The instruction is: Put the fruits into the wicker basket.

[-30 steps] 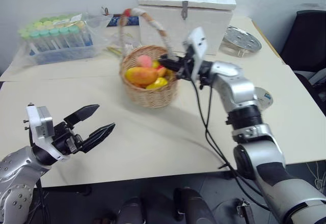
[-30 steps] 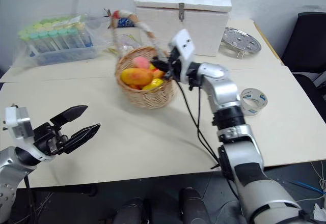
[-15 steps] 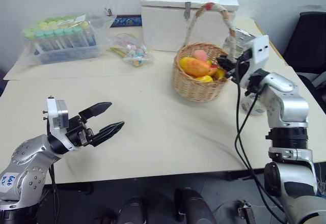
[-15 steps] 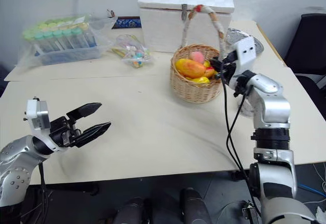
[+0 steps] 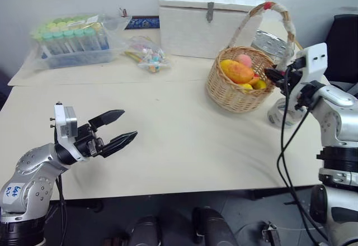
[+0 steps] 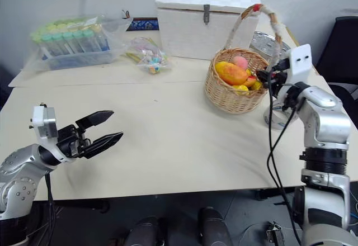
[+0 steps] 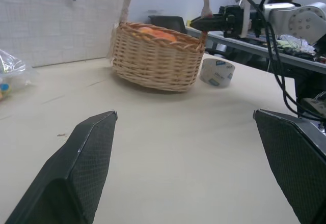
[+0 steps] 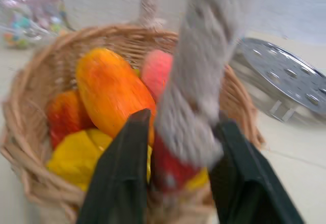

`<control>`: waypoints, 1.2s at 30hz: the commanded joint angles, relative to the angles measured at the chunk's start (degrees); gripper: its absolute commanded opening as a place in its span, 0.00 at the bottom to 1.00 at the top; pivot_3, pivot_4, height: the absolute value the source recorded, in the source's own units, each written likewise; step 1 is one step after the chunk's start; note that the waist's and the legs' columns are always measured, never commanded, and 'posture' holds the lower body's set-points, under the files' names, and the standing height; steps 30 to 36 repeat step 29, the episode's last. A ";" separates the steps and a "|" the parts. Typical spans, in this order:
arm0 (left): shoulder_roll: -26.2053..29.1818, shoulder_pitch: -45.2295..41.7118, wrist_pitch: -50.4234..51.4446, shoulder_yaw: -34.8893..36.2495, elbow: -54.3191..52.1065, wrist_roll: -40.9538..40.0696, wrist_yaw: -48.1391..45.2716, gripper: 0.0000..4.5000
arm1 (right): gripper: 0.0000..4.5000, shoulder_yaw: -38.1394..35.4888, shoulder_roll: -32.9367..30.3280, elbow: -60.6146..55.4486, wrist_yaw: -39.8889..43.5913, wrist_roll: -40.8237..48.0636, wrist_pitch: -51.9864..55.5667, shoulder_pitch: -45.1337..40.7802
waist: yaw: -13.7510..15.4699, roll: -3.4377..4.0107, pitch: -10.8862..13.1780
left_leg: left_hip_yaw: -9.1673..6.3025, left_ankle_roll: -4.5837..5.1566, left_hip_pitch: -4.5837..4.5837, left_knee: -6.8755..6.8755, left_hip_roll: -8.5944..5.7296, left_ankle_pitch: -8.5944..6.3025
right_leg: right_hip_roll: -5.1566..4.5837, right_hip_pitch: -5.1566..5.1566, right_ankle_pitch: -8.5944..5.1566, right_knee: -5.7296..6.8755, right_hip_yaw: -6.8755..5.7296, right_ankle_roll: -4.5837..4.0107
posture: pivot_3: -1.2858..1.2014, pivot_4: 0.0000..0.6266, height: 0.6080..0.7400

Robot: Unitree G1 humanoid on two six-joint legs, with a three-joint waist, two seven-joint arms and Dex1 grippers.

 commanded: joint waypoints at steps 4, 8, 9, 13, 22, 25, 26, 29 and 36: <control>0.76 0.63 -1.15 0.96 -0.80 0.51 -1.03 1.00 | 0.87 -3.63 -3.31 -0.24 2.42 1.95 -5.45 -0.13 | -0.37 0.00 0.00 | 0.04 -0.07 0.04 -0.03 0.08 0.03 | 0.12 -0.01 0.00 0.01 0.04 0.00 | 0.52 0.24 1.00; 2.22 3.77 -1.63 3.11 -0.89 1.53 -2.03 1.00 | 0.99 -5.24 -7.47 -1.70 15.02 5.82 -11.52 5.14 | 0.09 0.01 0.01 | 0.03 -0.05 0.03 -0.07 0.09 0.02 | 0.14 -0.01 0.00 -0.10 0.03 0.00 | 0.52 0.24 1.00; 2.64 4.81 -1.89 3.57 -0.92 2.04 -2.28 1.00 | 0.99 -5.68 -8.13 -1.80 18.10 7.08 -12.97 6.49 | 0.16 0.01 0.00 | 0.03 -0.03 0.02 -0.09 0.09 0.01 | 0.15 0.00 0.00 -0.16 0.03 0.00 | 0.52 0.24 1.00; 5.36 10.74 -5.47 4.21 -0.29 8.67 -3.36 1.00 | 0.99 -5.35 -9.55 -1.85 28.77 9.29 -18.48 13.12 | 0.07 0.01 0.01 | 0.09 0.07 0.03 -0.09 0.09 -0.05 | 0.15 0.06 0.05 -0.31 0.05 0.10 | 0.52 0.24 1.00; 3.25 18.16 -24.58 1.00 4.55 26.00 -1.41 1.00 | 0.99 9.82 1.07 4.26 45.58 2.42 -50.64 20.59 | -0.13 0.01 0.01 | 0.08 0.37 0.38 -0.08 0.14 -0.25 | 0.20 0.40 0.13 -0.36 0.01 0.08 | 0.52 0.24 1.00; 0.61 16.10 -26.14 -0.48 3.95 27.87 2.25 1.00 | 0.99 13.24 5.92 8.56 44.71 0.05 -56.90 19.74 | 0.16 0.01 0.01 | 0.06 0.36 0.36 -0.07 0.13 -0.26 | 0.15 0.41 0.15 -0.36 0.01 0.09 | 0.52 0.24 1.00; -0.15 15.37 -26.55 -0.77 3.85 28.37 3.40 1.00 | 0.99 13.96 6.88 9.98 44.49 -0.59 -58.43 19.61 | 0.26 0.01 0.01 | 0.04 0.37 0.35 -0.03 0.12 -0.26 | 0.10 0.43 0.15 -0.33 -0.02 0.09 | 0.52 0.24 1.00; -1.43 13.24 -26.73 -1.60 3.57 29.28 5.92 1.00 | 0.99 14.62 8.62 13.12 42.67 -1.46 -61.67 19.44 | 0.35 0.01 0.01 | -0.03 0.38 0.31 0.02 0.06 -0.26 | -0.03 0.46 0.16 -0.32 -0.09 0.10 | 0.52 0.24 1.00; -1.43 13.24 -26.73 -1.60 3.57 29.28 5.92 1.00 | 0.99 14.62 8.62 13.12 42.67 -1.46 -61.67 19.44 | 0.35 0.01 0.01 | -0.03 0.38 0.31 0.02 0.06 -0.26 | -0.03 0.46 0.16 -0.32 -0.09 0.10 | 0.52 0.24 1.00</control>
